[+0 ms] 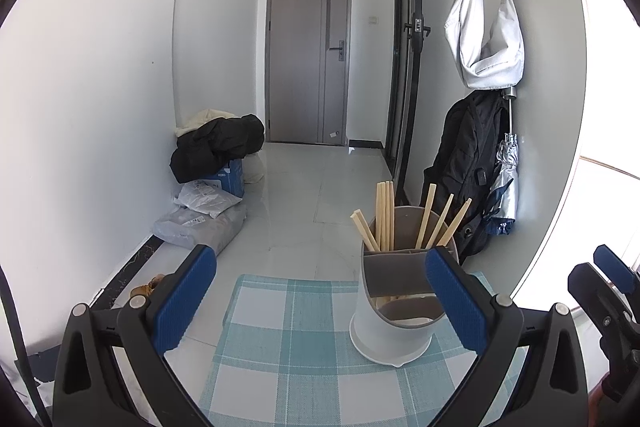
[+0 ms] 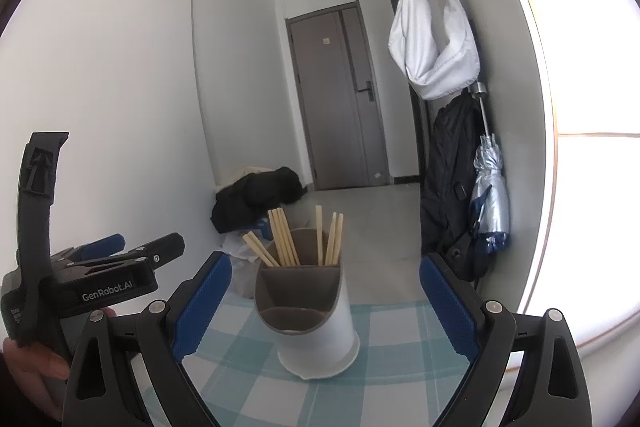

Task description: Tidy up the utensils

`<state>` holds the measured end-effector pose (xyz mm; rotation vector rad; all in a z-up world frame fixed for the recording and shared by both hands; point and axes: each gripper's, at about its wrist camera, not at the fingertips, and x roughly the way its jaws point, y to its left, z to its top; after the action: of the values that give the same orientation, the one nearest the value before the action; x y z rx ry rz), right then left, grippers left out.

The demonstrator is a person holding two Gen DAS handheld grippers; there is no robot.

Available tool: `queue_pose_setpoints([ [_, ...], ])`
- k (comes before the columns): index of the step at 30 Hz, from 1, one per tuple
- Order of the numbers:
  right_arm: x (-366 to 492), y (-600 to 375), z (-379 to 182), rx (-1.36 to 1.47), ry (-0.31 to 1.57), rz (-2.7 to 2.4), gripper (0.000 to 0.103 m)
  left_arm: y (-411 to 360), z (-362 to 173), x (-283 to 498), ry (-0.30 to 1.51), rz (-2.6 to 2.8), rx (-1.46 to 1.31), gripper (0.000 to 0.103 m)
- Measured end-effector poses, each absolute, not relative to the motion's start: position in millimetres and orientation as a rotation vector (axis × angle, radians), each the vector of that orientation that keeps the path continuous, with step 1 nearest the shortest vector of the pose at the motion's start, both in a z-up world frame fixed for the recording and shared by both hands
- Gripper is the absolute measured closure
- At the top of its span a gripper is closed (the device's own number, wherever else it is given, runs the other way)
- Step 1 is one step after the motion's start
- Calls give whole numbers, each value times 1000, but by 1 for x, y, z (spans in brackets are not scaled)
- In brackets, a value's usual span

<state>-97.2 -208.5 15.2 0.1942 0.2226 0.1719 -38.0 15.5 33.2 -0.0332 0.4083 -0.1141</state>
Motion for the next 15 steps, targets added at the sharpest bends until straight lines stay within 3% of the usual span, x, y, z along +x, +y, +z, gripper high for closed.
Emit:
queue_pose_setpoints([
  [15,-99,-208,15,191,223,159,6,10,32,-40,400,-110,-21,1],
])
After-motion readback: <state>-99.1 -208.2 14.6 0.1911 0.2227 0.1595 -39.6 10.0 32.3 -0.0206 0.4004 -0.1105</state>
